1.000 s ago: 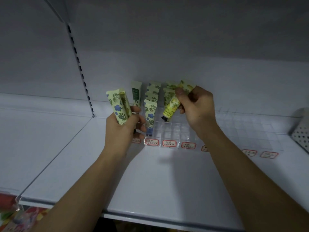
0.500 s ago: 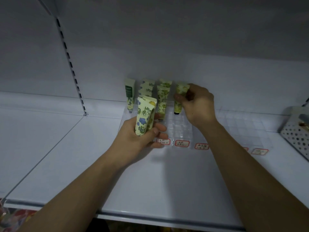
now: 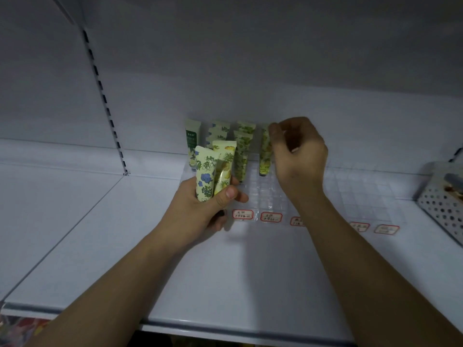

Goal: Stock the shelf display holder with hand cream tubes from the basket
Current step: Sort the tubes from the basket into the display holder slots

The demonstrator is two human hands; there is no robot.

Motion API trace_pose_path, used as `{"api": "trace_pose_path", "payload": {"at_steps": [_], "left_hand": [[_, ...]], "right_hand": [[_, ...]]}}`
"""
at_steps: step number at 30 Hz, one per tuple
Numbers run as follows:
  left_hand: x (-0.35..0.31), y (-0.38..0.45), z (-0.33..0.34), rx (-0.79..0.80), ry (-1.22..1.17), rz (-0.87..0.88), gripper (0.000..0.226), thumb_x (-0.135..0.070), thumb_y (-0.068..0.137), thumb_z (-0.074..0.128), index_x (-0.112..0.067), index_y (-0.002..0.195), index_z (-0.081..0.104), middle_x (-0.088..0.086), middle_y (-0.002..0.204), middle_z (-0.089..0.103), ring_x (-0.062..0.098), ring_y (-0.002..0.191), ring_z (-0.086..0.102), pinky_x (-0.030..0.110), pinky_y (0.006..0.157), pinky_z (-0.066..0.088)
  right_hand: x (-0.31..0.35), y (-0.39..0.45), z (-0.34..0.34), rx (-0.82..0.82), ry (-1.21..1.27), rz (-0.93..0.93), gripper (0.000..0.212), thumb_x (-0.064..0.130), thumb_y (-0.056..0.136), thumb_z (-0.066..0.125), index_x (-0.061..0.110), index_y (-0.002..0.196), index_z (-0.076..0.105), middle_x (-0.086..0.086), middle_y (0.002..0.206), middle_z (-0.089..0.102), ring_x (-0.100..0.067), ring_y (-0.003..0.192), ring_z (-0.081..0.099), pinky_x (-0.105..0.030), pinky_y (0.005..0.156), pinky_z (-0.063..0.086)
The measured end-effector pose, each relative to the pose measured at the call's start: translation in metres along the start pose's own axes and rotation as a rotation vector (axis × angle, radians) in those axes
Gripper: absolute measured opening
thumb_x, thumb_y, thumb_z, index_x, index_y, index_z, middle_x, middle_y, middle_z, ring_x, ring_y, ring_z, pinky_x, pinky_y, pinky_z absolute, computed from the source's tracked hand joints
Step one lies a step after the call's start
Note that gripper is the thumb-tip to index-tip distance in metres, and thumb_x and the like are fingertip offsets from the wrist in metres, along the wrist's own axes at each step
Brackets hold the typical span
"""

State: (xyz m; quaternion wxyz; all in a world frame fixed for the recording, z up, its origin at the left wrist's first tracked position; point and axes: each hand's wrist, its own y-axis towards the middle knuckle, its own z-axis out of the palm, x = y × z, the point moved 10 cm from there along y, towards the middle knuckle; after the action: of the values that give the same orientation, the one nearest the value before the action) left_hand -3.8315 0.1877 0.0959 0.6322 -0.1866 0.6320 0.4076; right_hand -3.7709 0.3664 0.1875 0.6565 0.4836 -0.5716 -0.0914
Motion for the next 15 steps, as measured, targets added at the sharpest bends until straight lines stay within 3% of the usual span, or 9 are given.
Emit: {"api": "trace_pose_path", "payload": {"at_steps": [3, 5, 6, 8, 10, 12, 15], "left_hand": [[-0.002, 0.001, -0.001, -0.031, -0.029, 0.027, 0.037, -0.021, 0.085, 0.066, 0.011, 0.104, 0.062, 0.021, 0.079, 0.068, 0.013, 0.042, 0.042, 0.023, 0.043, 0.035], [-0.003, 0.001, 0.003, -0.005, -0.053, 0.043, 0.046, -0.018, 0.084, 0.064, 0.024, 0.1, 0.054, 0.023, 0.069, 0.06, 0.012, 0.041, 0.041, 0.022, 0.043, 0.035], [-0.002, 0.001, 0.005, 0.013, -0.047, 0.051, 0.049, -0.02, 0.085, 0.065, 0.026, 0.097, 0.052, 0.023, 0.065, 0.058, 0.013, 0.041, 0.041, 0.023, 0.044, 0.036], [-0.002, 0.002, 0.003, -0.004, 0.047, 0.055, 0.049, -0.027, 0.086, 0.065, 0.02, 0.094, 0.056, 0.029, 0.068, 0.061, 0.013, 0.043, 0.044, 0.023, 0.046, 0.038], [-0.006, 0.001, -0.001, -0.04, 0.166, 0.077, 0.041, -0.031, 0.087, 0.06, 0.008, 0.098, 0.062, 0.023, 0.076, 0.068, 0.007, 0.048, 0.051, 0.017, 0.05, 0.042], [-0.006, 0.0, 0.0, -0.036, 0.198, 0.07, 0.049, -0.035, 0.09, 0.054, 0.01, 0.107, 0.06, 0.017, 0.076, 0.062, 0.002, 0.048, 0.049, 0.013, 0.051, 0.039], [0.01, 0.002, -0.003, -0.032, 0.078, -0.049, 0.048, -0.042, 0.098, 0.054, 0.003, 0.113, 0.057, 0.013, 0.075, 0.056, 0.013, 0.05, 0.039, 0.02, 0.046, 0.03]], "right_hand": [[0.014, -0.014, 0.041, 0.404, 0.219, 0.072, 0.014, 0.021, 0.097, 0.065, 0.02, 0.083, 0.068, 0.018, 0.062, 0.063, 0.001, 0.059, 0.058, -0.012, 0.058, 0.042], [0.017, -0.035, 0.066, 0.647, 0.32, 0.136, 0.009, 0.014, 0.096, 0.066, 0.01, 0.09, 0.073, 0.014, 0.07, 0.071, 0.0, 0.065, 0.066, -0.014, 0.061, 0.048], [0.016, -0.04, 0.07, 0.69, 0.337, 0.156, 0.009, 0.01, 0.095, 0.066, 0.008, 0.09, 0.073, 0.011, 0.07, 0.072, 0.0, 0.064, 0.066, -0.014, 0.06, 0.049], [0.009, -0.032, 0.062, 0.603, 0.325, 0.188, 0.015, 0.008, 0.095, 0.066, 0.013, 0.082, 0.071, 0.01, 0.06, 0.066, 0.001, 0.054, 0.059, -0.014, 0.053, 0.045], [-0.007, -0.009, 0.036, 0.352, 0.312, 0.217, 0.02, 0.013, 0.097, 0.064, 0.018, 0.078, 0.067, 0.007, 0.055, 0.06, -0.006, 0.048, 0.053, -0.023, 0.047, 0.044], [-0.023, 0.011, 0.004, 0.121, 0.197, 0.178, 0.017, 0.022, 0.098, 0.062, 0.022, 0.081, 0.064, 0.004, 0.064, 0.061, -0.01, 0.055, 0.056, -0.028, 0.054, 0.046], [-0.029, 0.014, -0.007, 0.096, 0.001, 0.07, 0.01, 0.017, 0.098, 0.062, 0.019, 0.088, 0.061, 0.014, 0.075, 0.06, 0.007, 0.067, 0.059, -0.011, 0.064, 0.043]]}}
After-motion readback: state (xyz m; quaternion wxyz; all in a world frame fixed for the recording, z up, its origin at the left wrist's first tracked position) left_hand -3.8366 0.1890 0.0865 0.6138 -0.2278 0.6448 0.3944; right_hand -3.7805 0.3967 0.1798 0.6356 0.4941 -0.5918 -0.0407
